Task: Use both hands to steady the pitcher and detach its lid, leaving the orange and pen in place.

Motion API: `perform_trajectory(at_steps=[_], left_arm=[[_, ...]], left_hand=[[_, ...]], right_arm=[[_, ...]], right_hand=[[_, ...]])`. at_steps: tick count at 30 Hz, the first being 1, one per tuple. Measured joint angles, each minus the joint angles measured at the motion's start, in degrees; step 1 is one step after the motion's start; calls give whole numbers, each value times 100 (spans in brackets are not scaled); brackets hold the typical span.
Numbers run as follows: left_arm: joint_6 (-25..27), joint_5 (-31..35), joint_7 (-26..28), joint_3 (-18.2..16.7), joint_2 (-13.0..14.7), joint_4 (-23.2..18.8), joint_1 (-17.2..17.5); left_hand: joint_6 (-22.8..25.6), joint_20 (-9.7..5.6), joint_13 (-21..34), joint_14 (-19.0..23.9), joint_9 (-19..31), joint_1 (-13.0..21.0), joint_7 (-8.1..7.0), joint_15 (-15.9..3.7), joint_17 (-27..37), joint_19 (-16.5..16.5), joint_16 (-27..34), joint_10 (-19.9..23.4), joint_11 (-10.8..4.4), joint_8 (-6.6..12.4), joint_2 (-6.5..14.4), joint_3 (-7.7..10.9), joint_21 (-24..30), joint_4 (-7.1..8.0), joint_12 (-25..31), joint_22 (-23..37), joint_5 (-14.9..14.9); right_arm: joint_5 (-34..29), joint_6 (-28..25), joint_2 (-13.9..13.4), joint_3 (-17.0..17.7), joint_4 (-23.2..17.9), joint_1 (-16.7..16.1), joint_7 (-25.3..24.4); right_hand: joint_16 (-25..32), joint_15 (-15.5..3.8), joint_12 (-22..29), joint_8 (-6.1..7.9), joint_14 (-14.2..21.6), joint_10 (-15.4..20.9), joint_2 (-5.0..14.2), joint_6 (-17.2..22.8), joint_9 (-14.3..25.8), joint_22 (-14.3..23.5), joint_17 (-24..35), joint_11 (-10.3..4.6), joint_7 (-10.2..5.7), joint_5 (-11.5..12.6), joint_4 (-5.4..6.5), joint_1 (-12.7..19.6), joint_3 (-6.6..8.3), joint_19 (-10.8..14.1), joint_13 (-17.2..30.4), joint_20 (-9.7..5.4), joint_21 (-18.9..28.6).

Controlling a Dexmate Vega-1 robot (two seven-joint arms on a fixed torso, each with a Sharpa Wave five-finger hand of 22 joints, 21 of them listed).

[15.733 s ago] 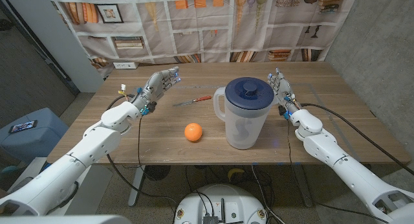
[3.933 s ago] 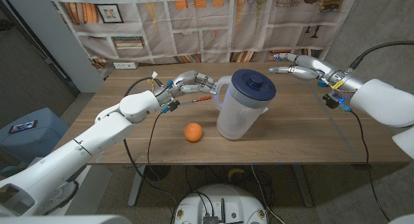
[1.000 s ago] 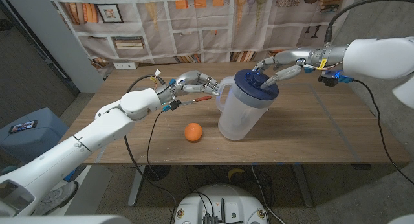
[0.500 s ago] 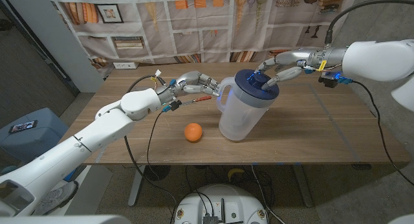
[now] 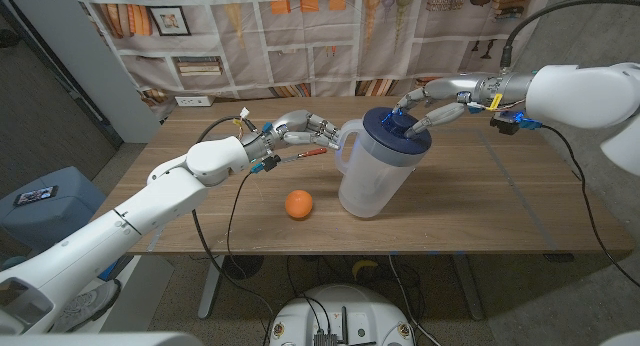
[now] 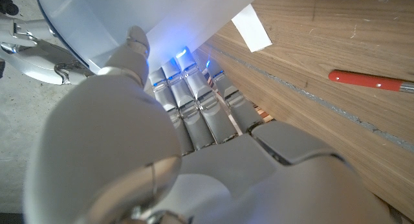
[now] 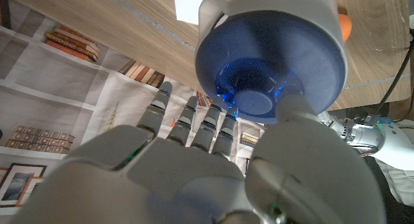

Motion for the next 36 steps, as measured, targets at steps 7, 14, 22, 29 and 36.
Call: perform_trajectory(at_steps=[7,14,22,29,36], left_arm=[[-15,-3,-17,1,6,3,2],[-30,-4,-22,3,12,4,15],[-39,-4,-28,2,23,-1,19],[-40,-4,-39,1,30,-7,12],[-40,-3,-67,1,32,-12,-7]], left_hand=[[0,0,-6,11,-1,0,0,10,4,0,-4,0,0,-6,0,-23,0,23,-1,0,-3],[0,0,-1,34,-3,0,0,-13,5,0,-16,0,0,18,0,-24,0,23,-1,0,-6],[0,0,-1,33,-5,0,1,-12,4,0,-20,20,20,18,0,-25,0,22,-2,0,-12],[0,0,-2,32,-2,0,1,-12,3,0,-21,20,20,17,0,-33,0,16,-2,0,-1],[-1,0,-2,43,0,0,1,-22,1,0,-21,20,20,16,0,-34,0,15,-7,0,0]], right_arm=[[-186,104,87,21,-41,-115,-108],[-393,210,218,75,-89,-229,-180],[-548,305,331,92,-110,-285,-218],[-560,332,353,48,-101,-238,-182],[-484,291,269,-114,-56,-46,-119]], right_hand=[[65,-18,9,60,142,173,-59,134,0,0,16,-72,-11,-39,0,62,0,83,38,-82,4],[109,-8,17,59,193,244,-75,194,1,0,15,-82,-10,-73,0,182,0,122,32,-122,4],[150,-9,39,102,254,386,-38,287,1,0,43,-143,-21,-72,0,219,-1,194,71,-112,4],[173,-9,39,102,254,448,-80,328,1,0,42,-143,-1,-72,-1,262,-1,194,73,-112,4],[173,-9,39,102,254,448,-60,328,2,0,42,-143,0,-72,-1,362,-1,193,99,-112,4]])
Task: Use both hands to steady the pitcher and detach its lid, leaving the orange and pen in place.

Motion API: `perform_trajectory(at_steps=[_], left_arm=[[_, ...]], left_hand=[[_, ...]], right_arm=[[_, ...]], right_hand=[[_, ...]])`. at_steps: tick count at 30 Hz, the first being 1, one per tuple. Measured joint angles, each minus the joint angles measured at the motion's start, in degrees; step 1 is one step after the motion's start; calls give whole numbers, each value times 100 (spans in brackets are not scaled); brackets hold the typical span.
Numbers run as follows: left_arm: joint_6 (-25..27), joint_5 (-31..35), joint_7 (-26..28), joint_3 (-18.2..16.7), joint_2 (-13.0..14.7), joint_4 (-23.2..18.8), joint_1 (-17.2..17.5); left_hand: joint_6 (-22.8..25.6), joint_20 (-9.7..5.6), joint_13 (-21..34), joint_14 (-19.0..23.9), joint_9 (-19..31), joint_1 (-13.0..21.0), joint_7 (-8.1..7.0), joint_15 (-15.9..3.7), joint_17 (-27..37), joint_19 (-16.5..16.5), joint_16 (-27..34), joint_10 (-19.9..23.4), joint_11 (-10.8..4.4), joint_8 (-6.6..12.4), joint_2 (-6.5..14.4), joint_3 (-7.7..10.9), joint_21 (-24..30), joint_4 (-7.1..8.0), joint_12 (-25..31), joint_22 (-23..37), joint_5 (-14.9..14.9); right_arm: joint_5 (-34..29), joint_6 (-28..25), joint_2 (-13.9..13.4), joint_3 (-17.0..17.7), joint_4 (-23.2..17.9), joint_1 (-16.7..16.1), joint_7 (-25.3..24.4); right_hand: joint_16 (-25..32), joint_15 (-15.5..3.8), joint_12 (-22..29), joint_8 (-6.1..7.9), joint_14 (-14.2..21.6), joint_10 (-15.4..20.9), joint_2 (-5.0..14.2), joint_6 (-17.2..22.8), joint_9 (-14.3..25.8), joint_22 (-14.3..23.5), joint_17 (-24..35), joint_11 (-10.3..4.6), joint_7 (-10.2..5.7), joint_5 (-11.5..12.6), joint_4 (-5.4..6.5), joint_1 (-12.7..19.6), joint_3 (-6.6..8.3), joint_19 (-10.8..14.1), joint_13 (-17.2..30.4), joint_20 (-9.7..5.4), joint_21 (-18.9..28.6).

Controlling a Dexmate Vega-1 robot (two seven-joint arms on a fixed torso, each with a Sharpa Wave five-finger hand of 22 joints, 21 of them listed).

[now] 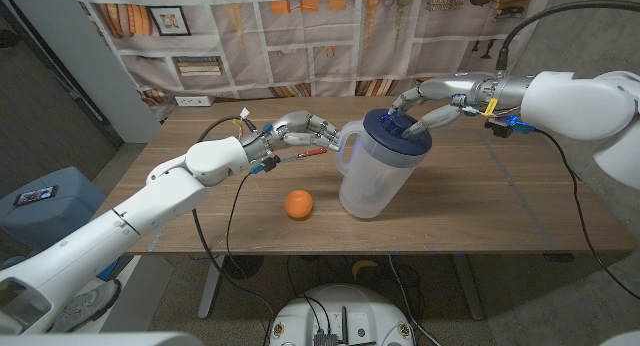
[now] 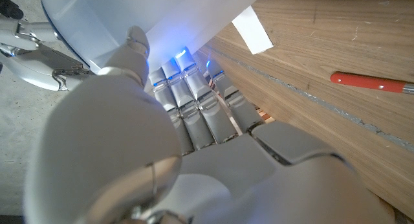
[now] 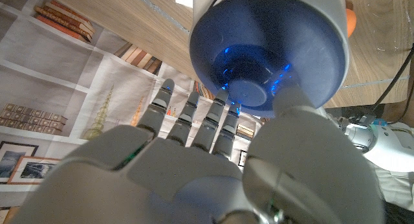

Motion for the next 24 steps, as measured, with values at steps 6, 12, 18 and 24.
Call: perform_trajectory(at_steps=[6,12,18,24], left_arm=[[0,2,-10,3,-2,0,-25],[21,5,-23,24,-16,4,-55],[21,5,-23,43,-29,12,-83],[64,23,-41,62,-42,20,-104]], left_hand=[[0,0,0,9,0,0,0,-9,1,0,29,0,0,-2,0,-14,0,-1,-9,0,0],[0,0,-1,9,-2,0,1,-9,4,0,30,1,-1,25,0,-23,0,-8,-10,0,0],[-1,0,-2,9,-3,0,1,-10,4,0,30,2,-2,27,0,-24,0,-8,-10,0,0],[-1,0,-4,9,-5,0,1,-9,4,0,30,22,-22,26,0,-35,0,-12,-16,0,-2]], right_arm=[[51,-44,-56,-58,14,58,10],[53,-44,-102,-95,40,80,-35],[18,9,-102,-95,40,80,-115],[-38,90,-60,-82,102,4,-185]], right_hand=[[42,-18,0,23,104,103,0,60,0,0,18,-61,2,-23,0,0,0,0,16,0,0],[112,-2,34,90,191,268,53,218,4,0,26,-61,11,-23,0,53,0,41,45,-42,0],[182,-12,45,191,300,481,53,410,23,0,53,-72,-1,-44,0,54,0,114,80,-114,0],[269,-31,88,263,380,645,60,563,67,0,53,-92,-10,-61,25,181,-25,174,80,-174,0]])
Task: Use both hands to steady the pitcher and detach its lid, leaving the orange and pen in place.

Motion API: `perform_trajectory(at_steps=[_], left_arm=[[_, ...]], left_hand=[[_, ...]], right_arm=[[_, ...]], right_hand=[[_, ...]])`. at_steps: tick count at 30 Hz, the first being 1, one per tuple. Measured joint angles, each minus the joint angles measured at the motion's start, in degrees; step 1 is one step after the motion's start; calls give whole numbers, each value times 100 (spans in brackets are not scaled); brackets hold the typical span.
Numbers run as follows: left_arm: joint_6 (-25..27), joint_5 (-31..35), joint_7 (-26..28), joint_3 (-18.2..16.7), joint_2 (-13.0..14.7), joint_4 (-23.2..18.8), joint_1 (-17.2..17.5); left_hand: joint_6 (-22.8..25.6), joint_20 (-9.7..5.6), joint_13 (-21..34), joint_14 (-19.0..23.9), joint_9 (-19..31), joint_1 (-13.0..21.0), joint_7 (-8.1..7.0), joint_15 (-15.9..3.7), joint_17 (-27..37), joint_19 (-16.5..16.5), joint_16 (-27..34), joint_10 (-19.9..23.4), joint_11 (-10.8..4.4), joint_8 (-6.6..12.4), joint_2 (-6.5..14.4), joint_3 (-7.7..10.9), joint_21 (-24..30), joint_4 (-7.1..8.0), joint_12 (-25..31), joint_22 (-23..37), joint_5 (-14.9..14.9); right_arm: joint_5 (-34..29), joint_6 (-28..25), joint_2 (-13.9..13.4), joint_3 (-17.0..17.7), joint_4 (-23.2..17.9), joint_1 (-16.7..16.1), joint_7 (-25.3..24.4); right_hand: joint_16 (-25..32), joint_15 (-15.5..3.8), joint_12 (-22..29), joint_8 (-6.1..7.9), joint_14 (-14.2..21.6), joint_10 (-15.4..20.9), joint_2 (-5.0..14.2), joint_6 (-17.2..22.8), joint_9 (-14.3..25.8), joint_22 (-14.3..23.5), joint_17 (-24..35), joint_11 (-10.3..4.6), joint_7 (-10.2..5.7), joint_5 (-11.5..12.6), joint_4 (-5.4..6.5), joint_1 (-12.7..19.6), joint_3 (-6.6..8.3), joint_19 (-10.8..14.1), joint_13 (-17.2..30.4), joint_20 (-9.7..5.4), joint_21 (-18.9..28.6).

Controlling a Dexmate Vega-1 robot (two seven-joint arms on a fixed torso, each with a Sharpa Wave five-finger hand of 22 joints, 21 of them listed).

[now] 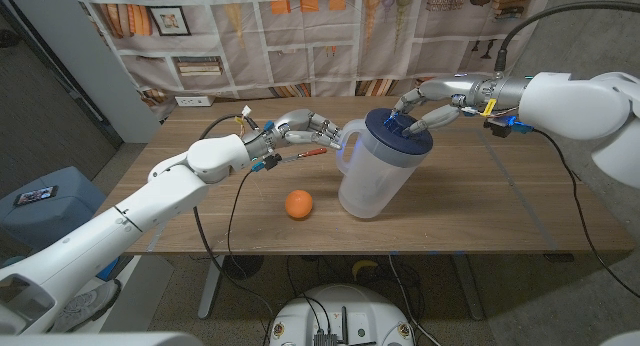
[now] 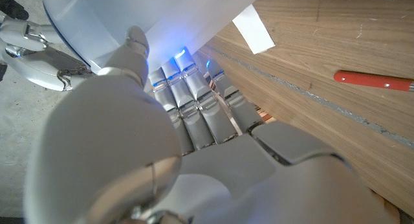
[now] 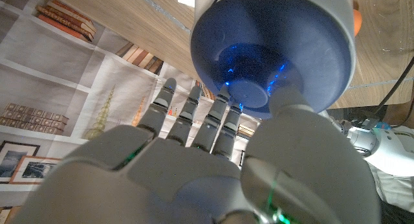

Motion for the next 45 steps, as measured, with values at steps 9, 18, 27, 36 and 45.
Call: perform_trajectory(at_steps=[9,18,27,36,45], left_arm=[[12,15,-23,22,-10,14,-27],[13,21,-51,38,-16,22,-45],[14,36,-67,56,-17,22,-59],[14,44,-97,72,-20,22,-67],[14,51,-101,79,-16,9,-67]], left_hand=[[0,0,5,-1,4,0,0,1,-2,0,-2,0,0,-2,0,-11,0,-3,23,0,-3],[0,0,5,-3,6,0,0,3,-4,0,-3,1,-1,-4,0,-27,0,11,23,0,-10],[0,0,4,-11,5,0,0,11,-2,0,-8,1,-2,-5,0,-35,0,3,22,0,2],[0,0,0,-12,5,0,0,12,0,0,-13,4,-4,-11,0,-42,0,-4,19,0,2],[0,0,2,0,2,-1,0,0,0,0,-26,8,-8,-27,1,-43,-24,-4,6,0,2]], right_arm=[[-30,75,42,-3,65,-5,-64],[-59,152,95,-1,103,-28,-122],[-52,237,165,31,138,-44,-142],[13,280,205,64,163,-30,-138],[88,298,226,81,176,-16,-117]], right_hand=[[154,22,0,188,230,443,-2,291,27,0,53,10,2,-4,39,-2,-119,98,-7,-56,0],[328,1,-5,419,453,885,-1,765,59,0,89,-16,3,21,46,-1,-207,205,-46,-164,0],[445,10,-28,595,542,1250,118,1129,76,0,132,-1,0,15,84,116,-264,247,-60,-206,0],[551,1,-51,732,614,1393,253,1292,75,0,186,20,104,-6,86,125,-297,256,-81,-216,0],[619,-18,-72,749,658,1465,254,1354,75,0,212,91,166,-7,77,125,-303,287,-86,-246,0]])
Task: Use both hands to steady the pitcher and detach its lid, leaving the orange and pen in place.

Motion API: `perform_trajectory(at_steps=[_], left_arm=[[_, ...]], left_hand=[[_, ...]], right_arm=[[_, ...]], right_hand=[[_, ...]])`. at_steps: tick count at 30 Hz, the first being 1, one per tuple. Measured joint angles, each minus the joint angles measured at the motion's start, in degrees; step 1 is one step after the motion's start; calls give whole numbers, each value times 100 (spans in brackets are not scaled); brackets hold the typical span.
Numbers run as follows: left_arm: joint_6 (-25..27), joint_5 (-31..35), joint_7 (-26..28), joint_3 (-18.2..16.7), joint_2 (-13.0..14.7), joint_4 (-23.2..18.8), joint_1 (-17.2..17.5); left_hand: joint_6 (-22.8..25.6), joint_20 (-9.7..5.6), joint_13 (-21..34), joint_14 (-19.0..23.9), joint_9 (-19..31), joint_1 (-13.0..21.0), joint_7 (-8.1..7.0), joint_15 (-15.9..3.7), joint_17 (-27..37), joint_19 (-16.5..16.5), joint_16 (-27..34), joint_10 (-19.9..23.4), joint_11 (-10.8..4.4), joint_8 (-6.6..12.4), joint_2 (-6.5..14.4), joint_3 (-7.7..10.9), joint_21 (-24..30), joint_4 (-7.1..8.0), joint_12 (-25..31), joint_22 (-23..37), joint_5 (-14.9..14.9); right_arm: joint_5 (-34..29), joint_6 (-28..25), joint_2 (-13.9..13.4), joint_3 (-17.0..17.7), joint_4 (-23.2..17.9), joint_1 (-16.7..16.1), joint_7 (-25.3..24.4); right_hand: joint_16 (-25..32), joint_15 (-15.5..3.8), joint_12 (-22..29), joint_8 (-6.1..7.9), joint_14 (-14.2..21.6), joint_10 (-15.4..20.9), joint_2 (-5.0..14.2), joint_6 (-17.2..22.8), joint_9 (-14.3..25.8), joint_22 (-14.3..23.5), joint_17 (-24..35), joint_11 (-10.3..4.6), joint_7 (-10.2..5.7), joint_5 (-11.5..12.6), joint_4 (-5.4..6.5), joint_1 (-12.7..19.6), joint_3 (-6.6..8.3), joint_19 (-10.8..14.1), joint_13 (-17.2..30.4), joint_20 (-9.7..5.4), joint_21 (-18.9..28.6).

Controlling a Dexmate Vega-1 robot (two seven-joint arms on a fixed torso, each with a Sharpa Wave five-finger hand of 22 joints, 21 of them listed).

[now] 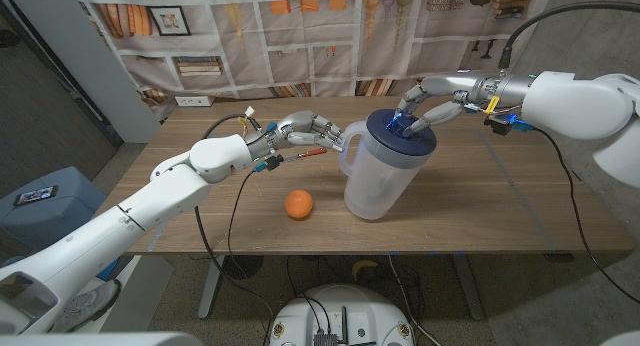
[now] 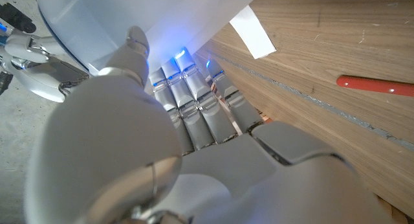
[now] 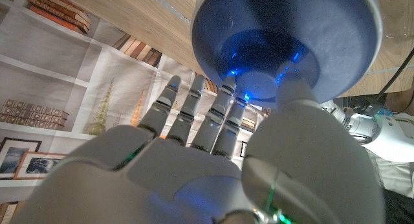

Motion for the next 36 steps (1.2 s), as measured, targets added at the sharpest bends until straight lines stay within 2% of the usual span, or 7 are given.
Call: perform_trajectory(at_steps=[17,19,22,25,33,36], left_arm=[[16,17,-3,9,16,-29,7],[29,26,-3,10,22,-31,9],[37,33,-1,12,24,-38,10],[46,43,4,15,25,-41,12],[61,67,39,18,32,-63,30],[64,71,45,18,35,-72,44]], left_hand=[[-10,0,3,0,4,-23,10,0,-2,0,-4,0,0,24,23,-19,0,-5,-8,0,-5],[-10,0,3,0,6,-23,10,0,-2,0,-4,0,0,24,23,-19,0,-5,-8,0,-6],[-10,0,2,0,6,-23,10,0,-2,0,-4,0,0,24,23,-19,0,-5,-8,0,-6],[-10,0,1,0,6,-23,10,0,-4,0,-4,0,0,24,23,-19,0,-5,-10,0,-8],[-10,0,-3,-1,6,-23,10,1,-3,0,-5,0,0,23,23,-35,0,11,-27,0,-11],[-10,0,-3,-1,6,-23,10,1,-3,0,-9,0,0,22,23,-35,0,11,-17,0,22]], right_arm=[[216,50,45,77,126,18,43],[237,46,53,99,141,17,42],[266,54,66,122,155,3,42],[291,74,84,154,168,-15,43],[334,134,131,226,202,-61,45],[340,156,138,235,206,-69,46]], right_hand=[[46,19,28,26,80,113,15,30,0,-12,27,32,29,-22,1,-15,-32,41,21,-41,0],[46,18,51,27,79,143,15,92,0,-12,27,62,91,-36,16,-15,-48,41,61,-41,0],[46,18,51,27,79,143,15,102,0,-12,27,62,101,-15,8,-15,-55,41,58,-41,0],[46,12,52,27,85,225,15,123,0,-12,27,-19,122,-15,9,-15,-56,41,39,-41,0],[46,-2,52,29,140,224,15,132,-11,-12,16,-19,131,-16,-2,-15,-45,50,27,-94,0],[46,-2,51,29,140,255,127,131,-20,-12,10,11,130,-17,-2,-127,-46,50,27,-94,0]])
